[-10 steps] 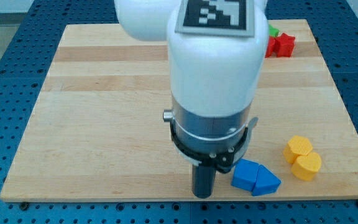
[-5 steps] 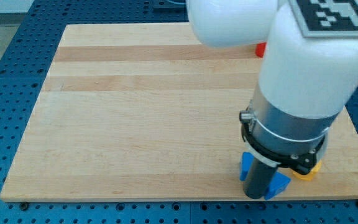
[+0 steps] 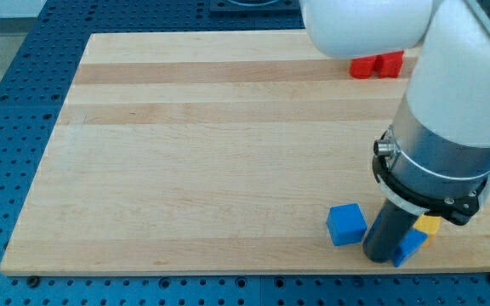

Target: Move the blue blocks to the left side of the yellow blocks

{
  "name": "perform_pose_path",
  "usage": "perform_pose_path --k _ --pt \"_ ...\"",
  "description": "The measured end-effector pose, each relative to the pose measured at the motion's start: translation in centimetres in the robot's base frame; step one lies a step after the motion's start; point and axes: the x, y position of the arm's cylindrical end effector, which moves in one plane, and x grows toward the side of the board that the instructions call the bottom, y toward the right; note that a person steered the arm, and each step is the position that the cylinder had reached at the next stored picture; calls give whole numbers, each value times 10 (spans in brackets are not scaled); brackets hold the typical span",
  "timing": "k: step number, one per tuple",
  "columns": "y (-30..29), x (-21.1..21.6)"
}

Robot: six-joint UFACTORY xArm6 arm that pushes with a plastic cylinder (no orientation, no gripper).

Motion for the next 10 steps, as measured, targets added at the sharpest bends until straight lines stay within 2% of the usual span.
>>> perform_pose_path --k 1,5,6,10 --pt "1 0" --pt "-92 8" --pt "-97 -11" --pt "-31 -29"
